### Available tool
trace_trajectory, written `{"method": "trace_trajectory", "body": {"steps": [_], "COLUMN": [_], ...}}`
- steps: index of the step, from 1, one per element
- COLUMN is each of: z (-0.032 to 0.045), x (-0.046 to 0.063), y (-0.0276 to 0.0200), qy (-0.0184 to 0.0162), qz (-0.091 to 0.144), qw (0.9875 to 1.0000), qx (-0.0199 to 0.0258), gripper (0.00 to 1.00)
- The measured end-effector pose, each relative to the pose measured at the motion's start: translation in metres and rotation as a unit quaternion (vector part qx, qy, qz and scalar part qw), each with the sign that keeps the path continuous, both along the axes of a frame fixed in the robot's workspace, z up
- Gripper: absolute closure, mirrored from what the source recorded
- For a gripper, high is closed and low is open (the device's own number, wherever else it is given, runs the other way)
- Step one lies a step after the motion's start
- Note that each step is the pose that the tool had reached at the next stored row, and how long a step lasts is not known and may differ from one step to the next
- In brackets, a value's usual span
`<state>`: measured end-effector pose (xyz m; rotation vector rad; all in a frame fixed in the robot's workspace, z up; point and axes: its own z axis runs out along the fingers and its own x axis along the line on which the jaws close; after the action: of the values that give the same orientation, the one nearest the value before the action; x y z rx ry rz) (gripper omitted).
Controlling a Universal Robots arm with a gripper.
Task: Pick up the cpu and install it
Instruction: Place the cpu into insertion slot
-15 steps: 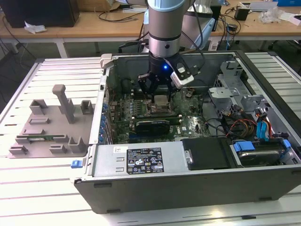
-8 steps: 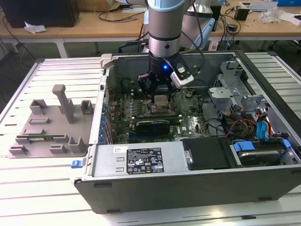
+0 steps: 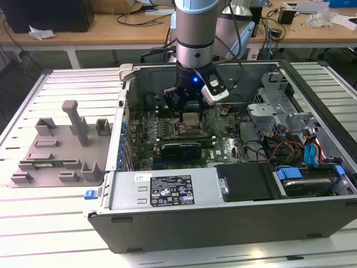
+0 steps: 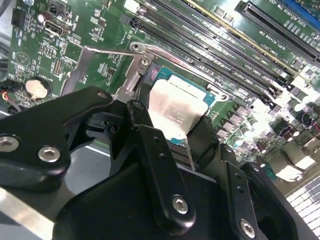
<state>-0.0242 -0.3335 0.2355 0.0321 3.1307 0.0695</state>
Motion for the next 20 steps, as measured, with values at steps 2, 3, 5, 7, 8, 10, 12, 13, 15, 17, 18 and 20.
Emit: {"method": "trace_trajectory", "body": {"steps": [2,3,5,7,8,10,12,13,15,17,18,20], "z": [0.0000,0.0000,0.0000,0.0000,0.0000,0.0000,-0.0001,-0.0001,-0.0001,-0.0001,-0.0001,-0.0001], "x": [0.0000,0.0000,0.0000,0.0000,0.0000,0.0000,0.0000,0.0000,0.0000,0.0000,0.0000,0.0000], "y": [0.0000,0.0000,0.0000,0.0000,0.0000,0.0000,0.0000,0.0000,0.0000,0.0000,0.0000,0.0000], "qy": [0.0000,0.0000,0.0000,0.0000,0.0000,0.0000,0.0000,0.0000,0.0000,0.0000,0.0000,0.0000], "qz": [-0.016,-0.027,-0.047,-0.066,-0.073,-0.089,-0.114,-0.125,-0.142,-0.159,-0.167,-0.191], "qw": [0.9999,0.9996,0.9989,0.9978,0.9973,0.9960,0.9935,0.9922,0.9899,0.9872,0.9859,0.9815], "qx": [0.0000,0.0000,-0.0001,0.0000,0.0000,0.0000,0.0000,0.0000,0.0000,0.0000,0.0000,0.0000], "gripper": [0.45,0.45,0.45,0.45,0.45,0.45,0.45,0.45,0.45,0.45,0.45,0.45]}}
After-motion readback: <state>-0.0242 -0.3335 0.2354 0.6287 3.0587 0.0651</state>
